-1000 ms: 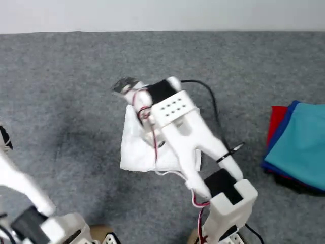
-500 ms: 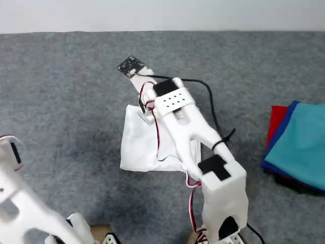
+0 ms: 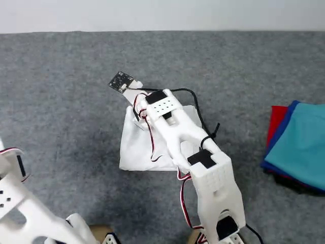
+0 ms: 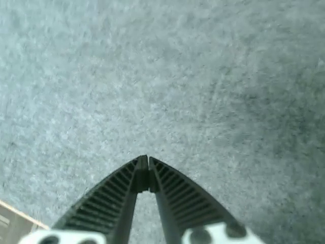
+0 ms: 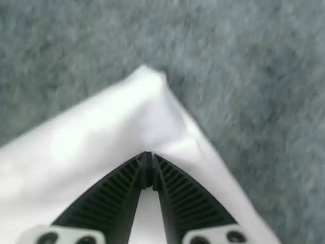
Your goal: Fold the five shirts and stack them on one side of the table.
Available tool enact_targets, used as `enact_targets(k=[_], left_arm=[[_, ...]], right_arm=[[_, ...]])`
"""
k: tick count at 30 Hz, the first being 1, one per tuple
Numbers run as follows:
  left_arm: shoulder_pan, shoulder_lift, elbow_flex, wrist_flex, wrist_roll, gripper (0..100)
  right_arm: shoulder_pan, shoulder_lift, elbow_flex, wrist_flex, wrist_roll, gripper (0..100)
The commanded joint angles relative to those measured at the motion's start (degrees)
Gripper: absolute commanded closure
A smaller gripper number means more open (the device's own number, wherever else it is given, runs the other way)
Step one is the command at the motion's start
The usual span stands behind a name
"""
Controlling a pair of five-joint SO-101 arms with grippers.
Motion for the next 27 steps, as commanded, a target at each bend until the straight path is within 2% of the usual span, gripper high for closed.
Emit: enact_targets(k=[1,7,11,13,17,20,27], left_arm=[[-3.6,-1.05,0.04,-0.53,-0.7,100],[-5.98,-1.05,0.04,-1.32,-0.7,100],[-5.71,-1.05,0.13,-1.32,-0.7,100],[-5.63,-1.05,0.13,-1.32,-0.7,100],[-5.63,-1.05,0.22,-1.32,-0.7,100],[-5.63,-1.05,0.22,-1.32,-0.7,100],[-5.8,-1.05,0.22,-1.32,-0.7,100]], right_arm=[[2.59,-8.22,-2.55,5.85,0.62,98.7],[7.87,-15.25,-2.55,16.75,-0.18,98.5],[10.95,-18.42,-2.55,20.97,-8.44,98.0],[11.38,-18.77,-2.55,23.78,-12.48,93.2],[12.09,-17.71,-2.55,28.79,-25.76,75.5],[12.79,-15.78,-2.55,28.79,-32.0,67.7],[13.23,-10.42,-2.55,23.43,-34.37,67.3]])
